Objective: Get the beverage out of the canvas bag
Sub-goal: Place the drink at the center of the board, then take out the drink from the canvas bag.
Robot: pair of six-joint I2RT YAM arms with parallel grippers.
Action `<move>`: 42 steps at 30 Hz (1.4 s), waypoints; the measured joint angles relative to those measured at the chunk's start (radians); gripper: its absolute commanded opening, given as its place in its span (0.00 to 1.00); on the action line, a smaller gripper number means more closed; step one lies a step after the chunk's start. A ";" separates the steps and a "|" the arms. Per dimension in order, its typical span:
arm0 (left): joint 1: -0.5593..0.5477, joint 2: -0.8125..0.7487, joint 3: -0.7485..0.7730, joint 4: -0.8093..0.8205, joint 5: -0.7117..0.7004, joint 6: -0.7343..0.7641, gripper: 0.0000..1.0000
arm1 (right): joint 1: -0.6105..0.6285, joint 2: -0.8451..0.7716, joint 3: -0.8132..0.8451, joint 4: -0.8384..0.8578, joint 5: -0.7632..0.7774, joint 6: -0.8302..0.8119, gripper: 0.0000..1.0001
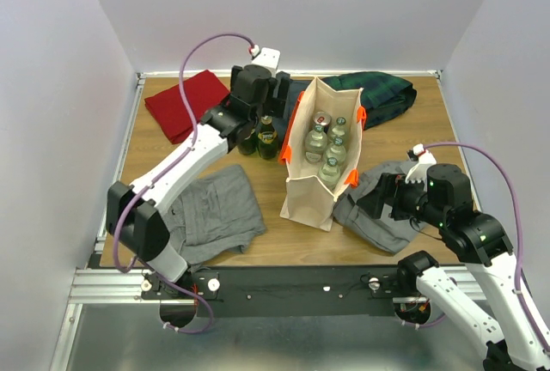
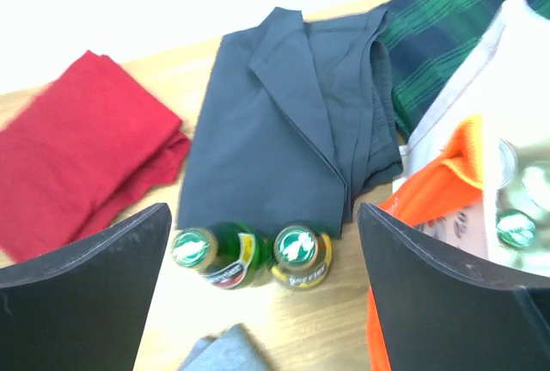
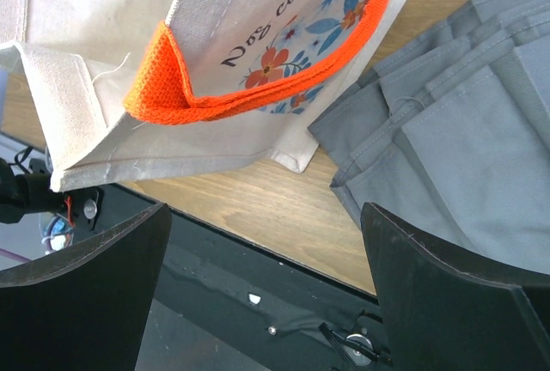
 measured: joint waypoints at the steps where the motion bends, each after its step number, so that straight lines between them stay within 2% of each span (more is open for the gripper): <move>1: 0.000 -0.016 0.018 -0.023 0.004 0.003 0.99 | 0.000 0.000 0.000 0.000 0.004 0.000 1.00; 7: 0.000 -0.090 0.168 -0.137 0.060 0.008 0.99 | 0.000 0.004 0.000 0.000 0.025 0.006 1.00; 15: 0.000 -0.133 0.291 -0.247 0.146 -0.014 0.99 | 0.000 0.068 0.008 -0.001 0.056 0.021 1.00; 22: 0.000 -0.105 0.385 -0.378 0.185 -0.027 0.99 | 0.000 0.148 0.129 -0.002 0.114 0.042 1.00; 32: 0.000 -0.083 0.402 -0.473 0.254 -0.039 0.99 | 0.000 0.189 0.196 0.043 0.131 0.070 1.00; 42: 0.001 -0.083 0.405 -0.510 0.473 -0.015 0.99 | 0.000 0.199 0.197 0.072 0.182 0.112 1.00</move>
